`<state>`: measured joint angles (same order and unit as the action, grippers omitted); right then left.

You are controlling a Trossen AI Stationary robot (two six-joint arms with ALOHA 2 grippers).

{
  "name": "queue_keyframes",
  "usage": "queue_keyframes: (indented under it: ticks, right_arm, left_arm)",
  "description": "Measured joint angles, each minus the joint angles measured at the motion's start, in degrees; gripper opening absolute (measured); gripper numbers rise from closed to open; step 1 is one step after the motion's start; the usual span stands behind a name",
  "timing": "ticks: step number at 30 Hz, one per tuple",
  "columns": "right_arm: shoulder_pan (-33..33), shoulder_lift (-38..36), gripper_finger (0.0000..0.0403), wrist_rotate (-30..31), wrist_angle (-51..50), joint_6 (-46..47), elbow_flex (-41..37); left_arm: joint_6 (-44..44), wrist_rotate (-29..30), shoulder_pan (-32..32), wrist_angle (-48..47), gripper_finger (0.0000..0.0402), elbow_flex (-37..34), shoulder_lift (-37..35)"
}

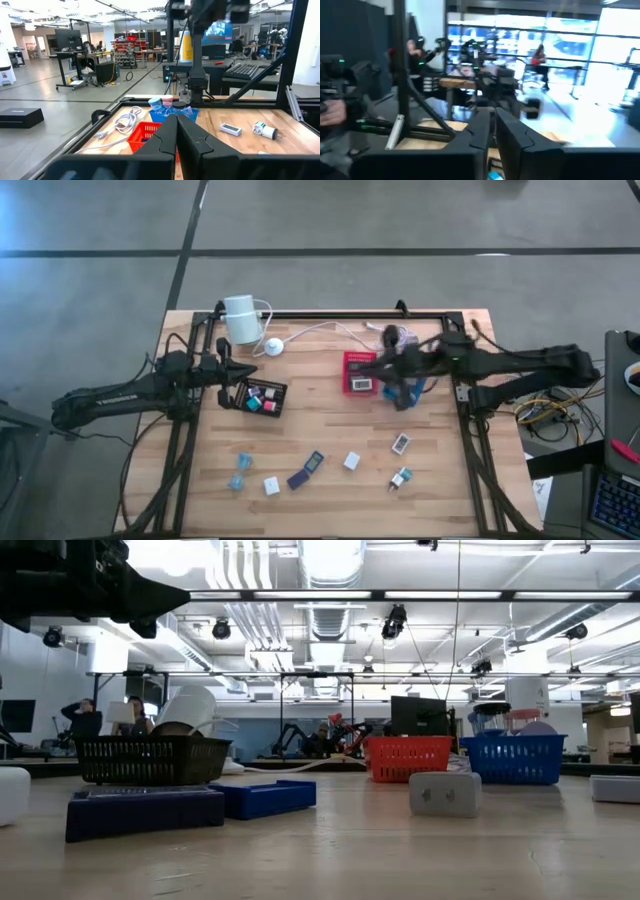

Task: Pick & Place Office items
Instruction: Put the light blue hourglass into the blue bin

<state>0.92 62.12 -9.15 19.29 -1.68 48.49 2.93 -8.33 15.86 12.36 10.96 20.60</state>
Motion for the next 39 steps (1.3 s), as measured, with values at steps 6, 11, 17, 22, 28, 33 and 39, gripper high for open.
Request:
queue_keyframes:
  ticks: [6, 11, 17, 22, 28, 33, 39]
  right_arm:
    - [-0.25, -15.57, 0.001, 4.84, 5.67, 2.96, -14.93]
    - [-0.12, -24.94, 0.0008, 8.8, 6.24, 3.46, -23.52]
    - [-0.08, -32.45, 0.0008, 9.56, 8.13, 5.72, -30.37]
    - [-0.05, -37.39, 0.0008, 9.57, 8.57, 5.48, -34.3]
    - [-0.1, -43.29, 0.0008, 9.6, 8.81, 4.73, -40.2]
    - [-0.08, -47.2, 0.0008, 12.79, 10.26, 4.62, -45.44]
    - [-0.12, -50.15, 0.0008, 13.88, 8.58, 4.13, -47.99]
  left_arm:
    - [0.03, 0.48, 0.02, -0.01, 0.0014, 0.0, 0.0]
    - [0.05, 0.65, 0.04, -0.01, 0.0014, 0.0, 0.0]
    - [0.05, 0.65, 0.04, -0.02, 0.0014, 0.0, 0.0]
    - [0.05, 0.63, 0.04, -0.04, 0.0014, 0.0, 0.0]
    - [0.05, 0.61, 0.04, -0.13, 0.0014, 0.0, 0.0]
    - [0.46, 0.59, 0.04, -0.87, 0.0014, 0.0, 0.0]
    - [1.61, 0.54, 0.04, -0.88, 0.0014, 0.0, 0.0]
